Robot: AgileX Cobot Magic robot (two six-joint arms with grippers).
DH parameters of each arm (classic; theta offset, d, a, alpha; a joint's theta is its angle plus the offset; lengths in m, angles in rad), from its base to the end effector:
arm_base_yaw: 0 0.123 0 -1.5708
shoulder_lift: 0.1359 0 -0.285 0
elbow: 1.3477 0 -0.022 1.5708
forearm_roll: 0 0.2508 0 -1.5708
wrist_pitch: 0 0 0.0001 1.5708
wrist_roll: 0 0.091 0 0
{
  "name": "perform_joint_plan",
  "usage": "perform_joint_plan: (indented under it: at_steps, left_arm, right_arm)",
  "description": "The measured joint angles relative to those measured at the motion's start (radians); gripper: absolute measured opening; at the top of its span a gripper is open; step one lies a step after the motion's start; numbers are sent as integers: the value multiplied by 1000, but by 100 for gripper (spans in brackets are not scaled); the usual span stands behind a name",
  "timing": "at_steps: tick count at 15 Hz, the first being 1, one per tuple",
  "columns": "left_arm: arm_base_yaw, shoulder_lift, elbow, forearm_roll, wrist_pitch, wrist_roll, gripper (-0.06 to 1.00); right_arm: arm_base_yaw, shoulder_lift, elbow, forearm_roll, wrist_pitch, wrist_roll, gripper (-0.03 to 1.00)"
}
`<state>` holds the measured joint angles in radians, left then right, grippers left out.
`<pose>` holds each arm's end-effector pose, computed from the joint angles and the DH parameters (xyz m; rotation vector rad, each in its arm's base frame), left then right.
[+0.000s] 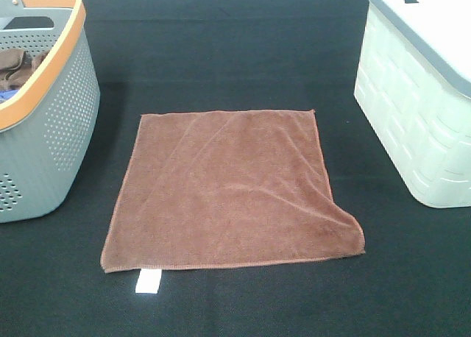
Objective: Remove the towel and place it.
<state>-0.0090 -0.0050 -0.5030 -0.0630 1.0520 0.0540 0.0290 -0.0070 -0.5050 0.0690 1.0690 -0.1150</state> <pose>-0.0057 -0.0049 0.2789 0.0667 2.0252 -0.0468 -0.0071 0.0053 0.2781 -0.1507 2.0332 0.0286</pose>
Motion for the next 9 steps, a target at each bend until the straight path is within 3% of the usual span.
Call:
perform_joint_plan:
  at_steps: [9]
  left_arm:
    - [0, 0, 0, 0, 0, 0, 68]
  right_arm:
    - [0, 0, 0, 0, 0, 0, 77]
